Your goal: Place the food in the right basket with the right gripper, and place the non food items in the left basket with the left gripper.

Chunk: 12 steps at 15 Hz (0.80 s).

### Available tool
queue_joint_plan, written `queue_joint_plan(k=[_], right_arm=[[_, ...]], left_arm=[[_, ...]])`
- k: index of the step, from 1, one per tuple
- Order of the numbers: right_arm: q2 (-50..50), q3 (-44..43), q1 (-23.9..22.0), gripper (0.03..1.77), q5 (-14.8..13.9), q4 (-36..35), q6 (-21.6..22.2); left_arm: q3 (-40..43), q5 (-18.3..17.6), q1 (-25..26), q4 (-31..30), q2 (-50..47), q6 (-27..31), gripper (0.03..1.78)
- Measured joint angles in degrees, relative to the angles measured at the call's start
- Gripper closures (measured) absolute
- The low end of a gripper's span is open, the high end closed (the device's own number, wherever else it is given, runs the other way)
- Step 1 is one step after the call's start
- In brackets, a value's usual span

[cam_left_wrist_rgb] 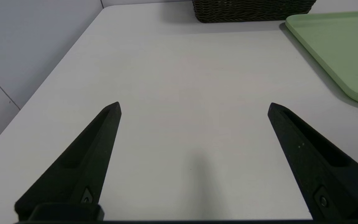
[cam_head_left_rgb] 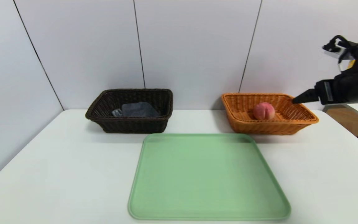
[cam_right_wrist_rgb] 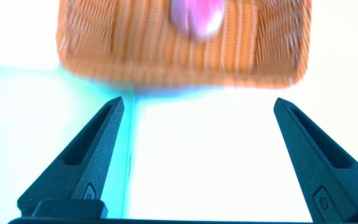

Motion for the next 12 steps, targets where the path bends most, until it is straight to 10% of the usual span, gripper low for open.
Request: queue_joint_plan(k=[12], right_arm=[[-59.3, 57.2, -3.4, 0.11, 0.1, -11.2, -5.2]], left_arm=[[0.0, 0.0, 0.0, 0.0, 0.0, 0.0, 0.12]])
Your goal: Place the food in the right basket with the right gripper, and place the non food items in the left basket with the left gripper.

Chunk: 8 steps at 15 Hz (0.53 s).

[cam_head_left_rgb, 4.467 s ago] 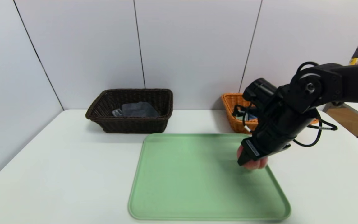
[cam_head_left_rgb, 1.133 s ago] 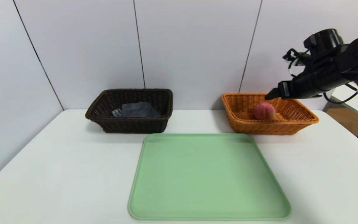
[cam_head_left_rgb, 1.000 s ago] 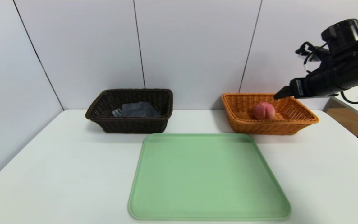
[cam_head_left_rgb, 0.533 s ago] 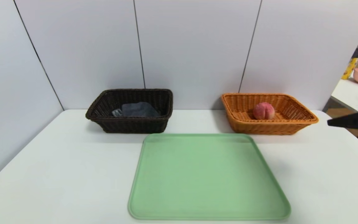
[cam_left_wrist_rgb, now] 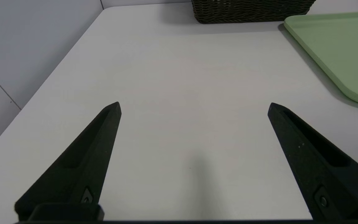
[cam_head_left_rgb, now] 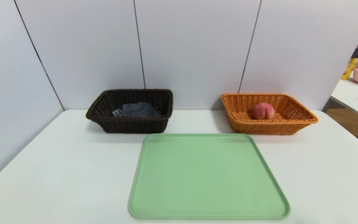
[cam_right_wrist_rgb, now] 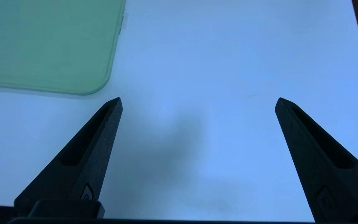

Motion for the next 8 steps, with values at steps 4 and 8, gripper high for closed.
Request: queue_joint_plan(k=[4, 8], right_arm=[[-13.7, 16.3, -0.9, 0.11, 0.2, -20.2, -1.8], [-24.3, 25.3, 1.2, 0.1, 0.3, -26.1, -2.1]], left_arm=[[0.0, 0.0, 0.0, 0.0, 0.0, 0.0, 0.12], [0.0, 0.0, 0.0, 0.0, 0.0, 0.0, 0.12]])
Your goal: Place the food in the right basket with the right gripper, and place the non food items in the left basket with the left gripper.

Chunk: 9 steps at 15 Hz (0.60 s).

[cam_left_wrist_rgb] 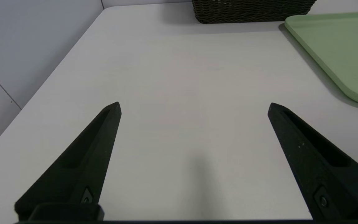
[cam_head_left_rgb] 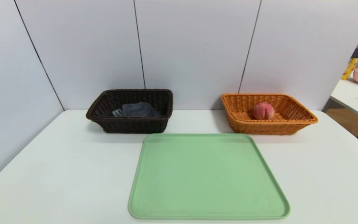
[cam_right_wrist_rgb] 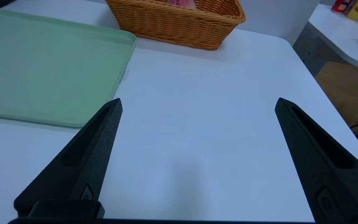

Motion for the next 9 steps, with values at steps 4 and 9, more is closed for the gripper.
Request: queue_joint_plan(k=[4, 9], right_arm=[[-7.8, 5.4, 0.4, 0.1, 1.8, 0.1, 0.0], [-10.1, 6.1, 0.5, 0.1, 2.2, 1.2, 0.7]], left_arm=[[0.0, 0.0, 0.0, 0.0, 0.0, 0.0, 0.12], [0.0, 0.0, 0.0, 0.0, 0.0, 0.0, 0.12]])
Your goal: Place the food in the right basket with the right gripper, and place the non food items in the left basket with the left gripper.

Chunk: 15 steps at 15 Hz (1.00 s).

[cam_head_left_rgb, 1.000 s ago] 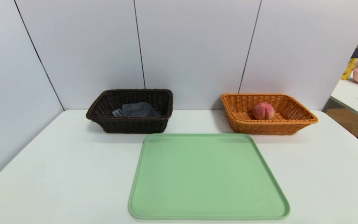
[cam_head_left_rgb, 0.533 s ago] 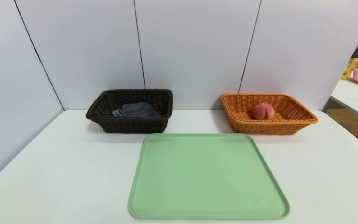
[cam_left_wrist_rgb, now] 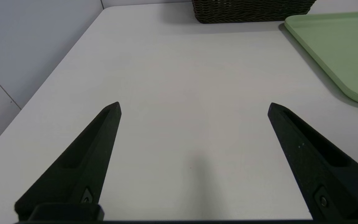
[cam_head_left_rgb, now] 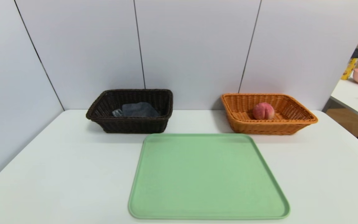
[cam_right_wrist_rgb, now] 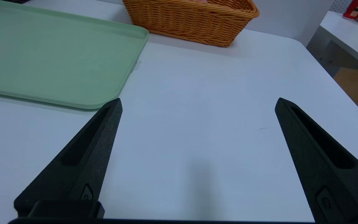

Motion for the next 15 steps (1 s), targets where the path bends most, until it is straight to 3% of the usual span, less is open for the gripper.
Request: queue_joint_plan(k=[9, 15], right_arm=[[-0.1, 0.0, 0.0, 0.1, -0.3, 0.2, 0.5], [-0.1, 0.1, 0.0, 0.1, -0.6, 0.4, 3.3]], left_arm=[[0.0, 0.0, 0.0, 0.0, 0.0, 0.0, 0.12], [0.0, 0.0, 0.0, 0.0, 0.0, 0.0, 0.12]])
